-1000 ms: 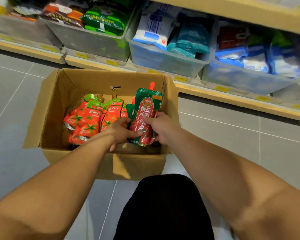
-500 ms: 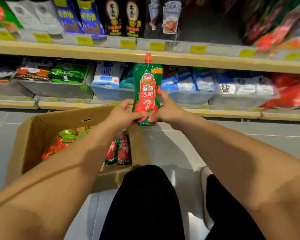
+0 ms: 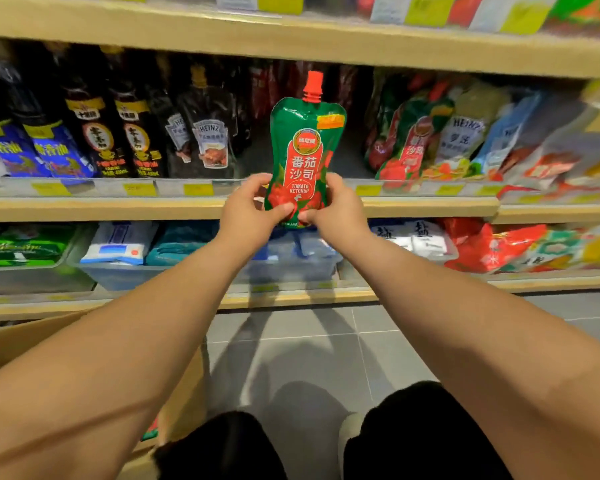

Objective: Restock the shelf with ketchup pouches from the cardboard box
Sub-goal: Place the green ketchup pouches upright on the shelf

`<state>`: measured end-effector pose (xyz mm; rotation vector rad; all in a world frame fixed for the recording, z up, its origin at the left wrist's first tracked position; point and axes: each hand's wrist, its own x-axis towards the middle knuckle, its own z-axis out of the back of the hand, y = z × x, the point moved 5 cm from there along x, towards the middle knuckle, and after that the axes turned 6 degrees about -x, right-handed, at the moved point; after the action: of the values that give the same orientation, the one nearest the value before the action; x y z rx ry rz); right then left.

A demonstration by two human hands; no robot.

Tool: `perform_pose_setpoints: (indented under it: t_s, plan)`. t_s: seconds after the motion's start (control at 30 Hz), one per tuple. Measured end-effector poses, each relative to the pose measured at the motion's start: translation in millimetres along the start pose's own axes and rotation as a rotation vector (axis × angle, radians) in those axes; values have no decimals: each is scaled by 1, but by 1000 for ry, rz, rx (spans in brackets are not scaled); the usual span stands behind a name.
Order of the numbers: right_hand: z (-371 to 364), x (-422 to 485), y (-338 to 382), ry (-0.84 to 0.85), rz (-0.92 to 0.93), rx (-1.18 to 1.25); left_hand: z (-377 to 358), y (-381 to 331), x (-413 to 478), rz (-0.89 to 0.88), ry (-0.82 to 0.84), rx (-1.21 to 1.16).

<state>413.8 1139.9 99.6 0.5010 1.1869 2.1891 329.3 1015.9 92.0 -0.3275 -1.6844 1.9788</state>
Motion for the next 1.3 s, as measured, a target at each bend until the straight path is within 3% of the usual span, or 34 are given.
perform_pose_setpoints:
  t_s: [0.2,0.57,1.0,1.13,1.3]
  plan:
    - [54,58,-17,-179,133,-81,-64,-17,57,-121,-107,138]
    - [69,135,-55,-218,57,-320,-115,-1,125,-100,-217,352]
    - [62,155,-73,-217,-50,-365,-128,10,145,-9,-167,490]
    - [63,144,-72,-177,89,-438,-124,9,135,-67,-169,467]
    - [60,139,-72,-137,143,-536,-129,7,128,-179,13,631]
